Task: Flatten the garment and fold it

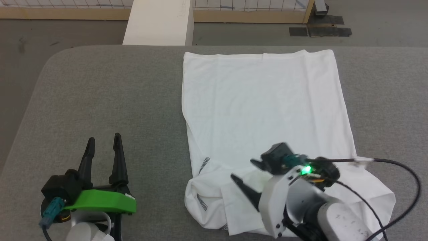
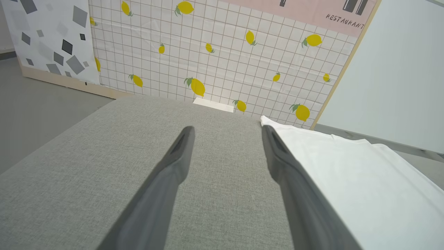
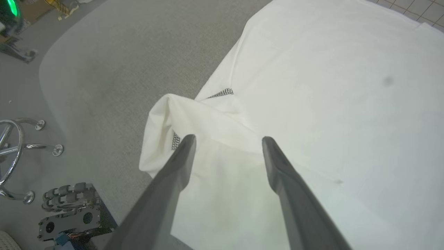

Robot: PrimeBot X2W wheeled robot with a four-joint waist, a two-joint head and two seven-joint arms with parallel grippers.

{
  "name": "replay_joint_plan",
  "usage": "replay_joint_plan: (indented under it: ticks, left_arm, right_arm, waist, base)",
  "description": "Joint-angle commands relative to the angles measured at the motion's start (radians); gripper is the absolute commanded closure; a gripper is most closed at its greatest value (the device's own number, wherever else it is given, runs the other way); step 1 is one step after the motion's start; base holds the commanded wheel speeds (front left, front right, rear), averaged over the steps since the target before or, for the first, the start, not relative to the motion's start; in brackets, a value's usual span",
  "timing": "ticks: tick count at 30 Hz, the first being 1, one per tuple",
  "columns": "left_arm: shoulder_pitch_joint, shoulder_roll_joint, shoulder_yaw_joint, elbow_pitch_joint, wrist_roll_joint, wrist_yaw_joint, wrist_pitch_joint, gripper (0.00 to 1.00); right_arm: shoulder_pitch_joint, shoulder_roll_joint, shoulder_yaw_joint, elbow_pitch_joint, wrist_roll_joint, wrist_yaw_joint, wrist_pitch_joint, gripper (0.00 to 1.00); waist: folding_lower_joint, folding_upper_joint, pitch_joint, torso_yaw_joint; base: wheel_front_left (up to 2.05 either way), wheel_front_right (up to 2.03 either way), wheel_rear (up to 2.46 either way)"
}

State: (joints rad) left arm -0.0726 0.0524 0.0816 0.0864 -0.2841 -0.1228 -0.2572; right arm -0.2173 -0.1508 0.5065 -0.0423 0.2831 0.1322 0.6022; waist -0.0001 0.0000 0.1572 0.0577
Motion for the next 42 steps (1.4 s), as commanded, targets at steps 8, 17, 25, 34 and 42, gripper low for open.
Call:
replay_joint_plan:
  ticks: [8,17,25,34,42]
  left_arm:
    - [-0.008,0.010,-0.013,0.003,0.016,-0.001,-0.005,0.00]
    - [-0.208,0.117,-0.100,0.060,-0.003,-0.007,0.109,0.00]
    - [-0.562,0.321,-0.246,0.164,-0.134,-0.008,0.332,0.00]
    - [-0.850,0.450,-0.278,0.319,-0.212,0.000,0.642,0.00]
    - [-0.985,0.491,-0.269,0.368,-0.222,0.074,0.866,0.00]
  right_arm:
    - [0.077,0.062,-0.272,-0.170,-0.031,-0.002,-0.315,0.00]
    - [0.127,0.078,-0.444,-0.149,-0.079,-0.002,-0.546,0.00]
    - [0.052,0.081,-0.474,-0.097,-0.083,-0.002,-0.628,0.00]
    - [-0.013,0.090,-0.447,-0.077,-0.055,-0.002,-0.666,0.00]
    - [-0.036,0.096,-0.430,-0.070,-0.039,-0.002,-0.703,0.00]
  waist:
    - [0.0001,0.0000,0.000,-0.055]
    - [0.0001,0.0000,0.085,-0.134]
    - [0.0001,0.0000,0.254,-0.231]
    - [0.0001,0.0000,0.401,-0.324]
    - [0.0001,0.0000,0.471,-0.372]
  base:
    - [0.00,0.00,0.00]
    - [0.00,0.00,0.00]
    - [0.00,0.00,0.00]
    - [0.00,0.00,0.00]
    - [0.00,0.00,0.00]
